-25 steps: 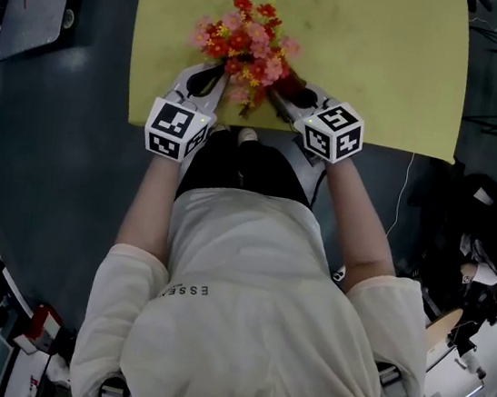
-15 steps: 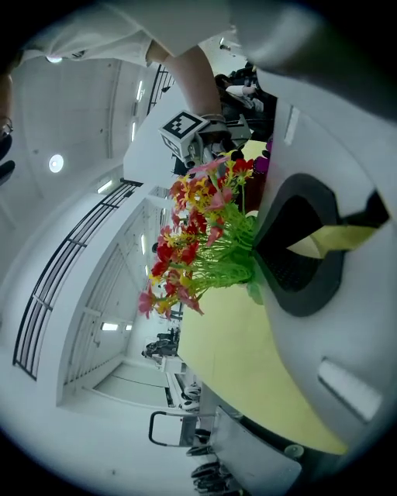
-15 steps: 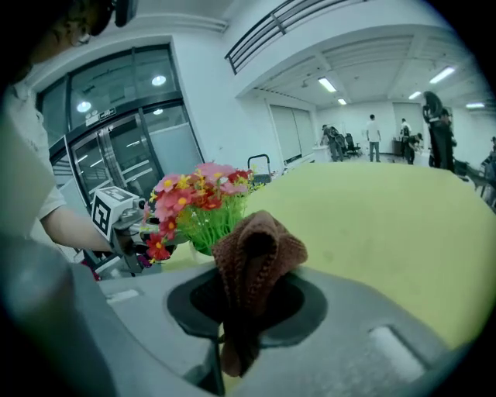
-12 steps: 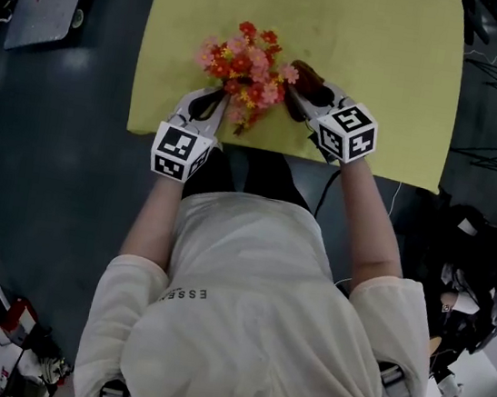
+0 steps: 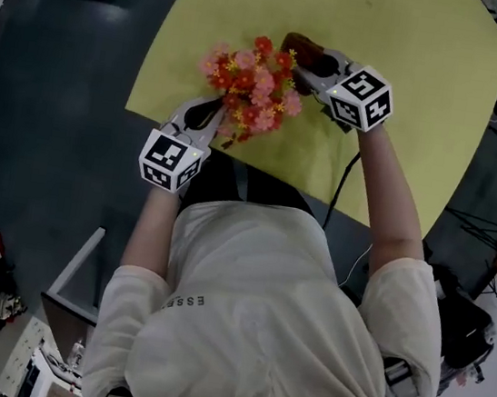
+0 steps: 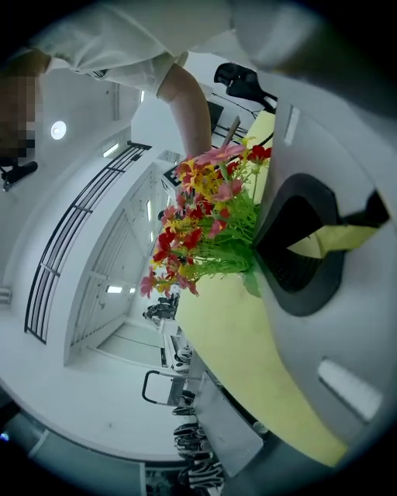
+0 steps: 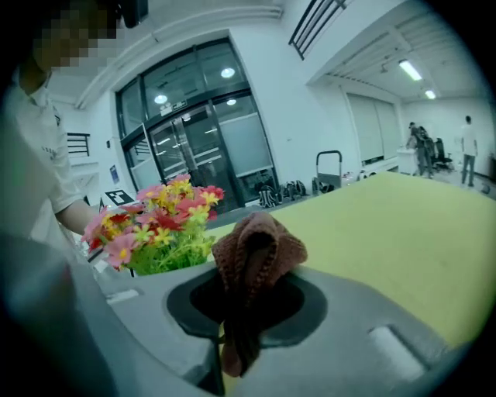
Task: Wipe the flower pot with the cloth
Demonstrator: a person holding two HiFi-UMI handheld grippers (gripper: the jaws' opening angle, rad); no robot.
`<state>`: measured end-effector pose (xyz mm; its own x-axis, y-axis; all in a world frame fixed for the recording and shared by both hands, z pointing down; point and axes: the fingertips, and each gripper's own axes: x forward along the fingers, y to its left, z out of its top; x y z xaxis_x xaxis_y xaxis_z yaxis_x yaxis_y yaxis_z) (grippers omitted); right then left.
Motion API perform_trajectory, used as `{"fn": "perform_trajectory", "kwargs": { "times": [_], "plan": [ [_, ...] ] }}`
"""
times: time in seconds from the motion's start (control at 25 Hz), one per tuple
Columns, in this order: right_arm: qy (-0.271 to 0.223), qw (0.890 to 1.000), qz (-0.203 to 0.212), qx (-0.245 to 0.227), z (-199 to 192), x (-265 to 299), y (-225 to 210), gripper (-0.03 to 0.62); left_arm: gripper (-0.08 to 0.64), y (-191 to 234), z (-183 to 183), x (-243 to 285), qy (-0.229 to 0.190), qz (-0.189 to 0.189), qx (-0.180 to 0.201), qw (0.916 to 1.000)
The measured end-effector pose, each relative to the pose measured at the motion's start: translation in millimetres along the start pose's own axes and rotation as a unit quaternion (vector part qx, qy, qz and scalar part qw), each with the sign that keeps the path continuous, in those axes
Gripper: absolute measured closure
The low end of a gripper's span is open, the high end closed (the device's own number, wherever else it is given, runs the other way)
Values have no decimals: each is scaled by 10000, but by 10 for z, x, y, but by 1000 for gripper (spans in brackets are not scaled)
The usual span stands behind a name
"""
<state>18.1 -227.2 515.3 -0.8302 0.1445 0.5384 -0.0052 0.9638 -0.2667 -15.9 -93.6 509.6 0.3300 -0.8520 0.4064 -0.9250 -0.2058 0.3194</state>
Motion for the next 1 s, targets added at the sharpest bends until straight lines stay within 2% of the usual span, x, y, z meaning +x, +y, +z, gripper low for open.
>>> {"fn": "perform_trajectory", "kwargs": {
  "times": [0.2,0.44,0.6,0.76,0.84,1.0],
  "plan": [
    [-81,9909,1329,-171,158,359,65,535,546,-3,15,-20,-46,265,-111,9996],
    [79,9677,2517,70,225,737,222,535,546,1,53,6,-269,498,-297,9980],
    [270,9465,3178,495,264,895,373,537,546,29,56,-15,-335,652,-388,9966],
    [541,9287,3606,671,209,907,553,537,546,27,64,-28,-407,764,-526,9949],
    [543,9265,3656,711,200,883,570,537,546,25,68,-34,-438,801,-591,9941],
    [486,9287,3612,681,206,837,587,537,546,56,78,-52,-466,870,-624,9932]
  ]
}}
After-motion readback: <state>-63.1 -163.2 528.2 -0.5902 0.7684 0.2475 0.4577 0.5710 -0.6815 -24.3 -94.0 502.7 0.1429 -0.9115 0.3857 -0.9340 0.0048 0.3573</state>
